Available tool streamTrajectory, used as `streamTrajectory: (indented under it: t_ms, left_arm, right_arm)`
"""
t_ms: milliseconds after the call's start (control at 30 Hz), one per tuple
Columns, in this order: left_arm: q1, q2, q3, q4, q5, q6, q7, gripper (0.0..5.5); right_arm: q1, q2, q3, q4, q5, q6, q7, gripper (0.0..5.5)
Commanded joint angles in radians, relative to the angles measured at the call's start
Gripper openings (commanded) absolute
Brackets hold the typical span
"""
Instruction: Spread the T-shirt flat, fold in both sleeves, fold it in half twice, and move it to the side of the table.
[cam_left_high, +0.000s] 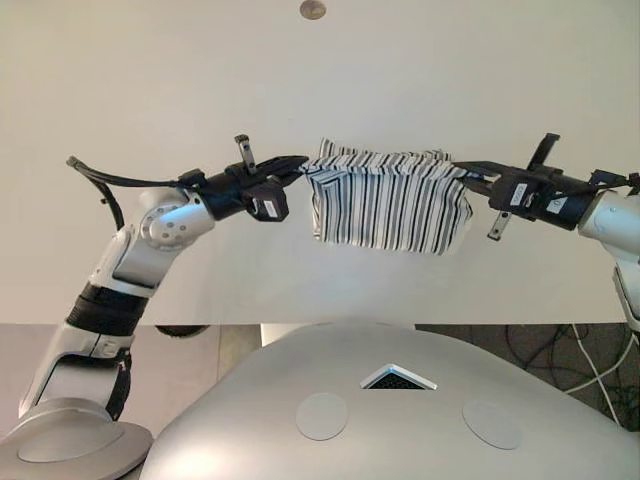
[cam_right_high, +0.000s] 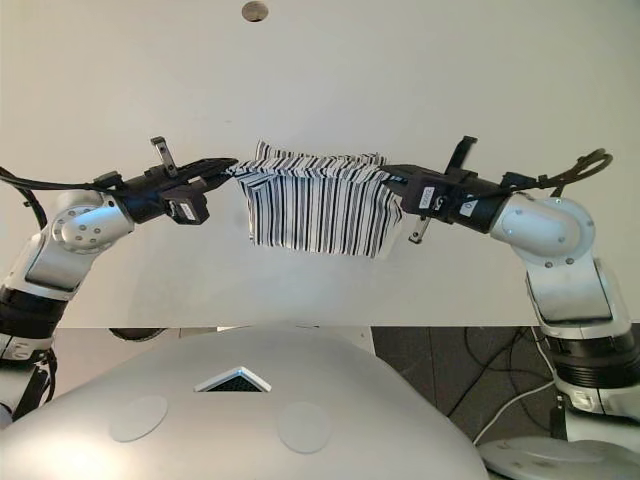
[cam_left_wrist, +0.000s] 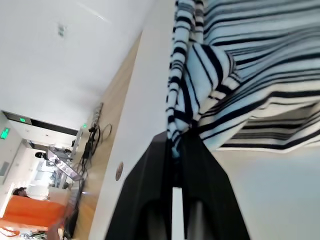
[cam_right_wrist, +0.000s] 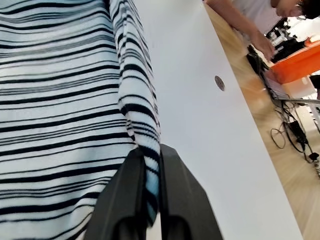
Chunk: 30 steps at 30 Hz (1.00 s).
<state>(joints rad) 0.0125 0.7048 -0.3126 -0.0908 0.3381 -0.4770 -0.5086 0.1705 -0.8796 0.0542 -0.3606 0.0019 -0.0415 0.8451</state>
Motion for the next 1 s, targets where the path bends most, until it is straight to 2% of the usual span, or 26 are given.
streamTrajectory:
  t_ms: [33,100,133,267,400,533,633,767,867,1000]
  left_arm:
    - [-0.086,-0.022,-0.039,0.181,0.134,-0.047,0.053,0.43]
    - [-0.129,-0.053,-0.072,0.268,0.171,-0.069,0.066,0.78]
    - [-0.148,-0.069,-0.087,0.309,0.193,-0.082,0.081,0.92]
    - [-0.178,-0.111,-0.097,0.415,0.207,-0.121,0.142,1.67]
    - [-0.186,-0.166,0.002,0.46,0.1,-0.112,0.239,2.34]
    - [-0.137,-0.193,0.04,0.449,0.058,-0.129,0.286,3.21]
    - [-0.115,-0.21,0.053,0.427,0.056,-0.137,0.316,3.52]
    - [-0.096,-0.238,0.109,0.353,0.02,-0.159,0.376,3.52]
    - [-0.076,-0.269,0.149,0.272,-0.036,-0.199,0.408,3.52]
    - [-0.04,-0.296,0.175,0.188,-0.061,-0.25,0.428,3.52]
  right_arm:
    - [-0.132,0.021,0.098,0.18,-0.085,-0.032,0.029,0.14]
    - [-0.193,0.063,0.143,0.27,-0.105,-0.052,0.028,0.14]
    - [-0.211,0.079,0.161,0.313,-0.118,-0.063,0.026,0.5]
    - [-0.216,0.117,0.17,0.389,-0.108,-0.086,0.013,1.27]
    - [-0.172,0.178,0.038,0.345,0.082,0.004,-0.01,1.35]
    - [-0.201,0.242,-0.188,0.288,0.347,0.198,-0.095,1.35]
    - [-0.228,0.266,-0.236,0.27,0.378,0.244,-0.159,1.35]
    - [-0.191,0.293,-0.119,0.188,0.295,0.203,-0.148,1.35]
    - [-0.181,0.325,0.049,0.124,0.28,0.19,-0.05,1.35]
    - [-0.224,0.348,0.216,0.216,0.259,0.18,0.1,1.35]
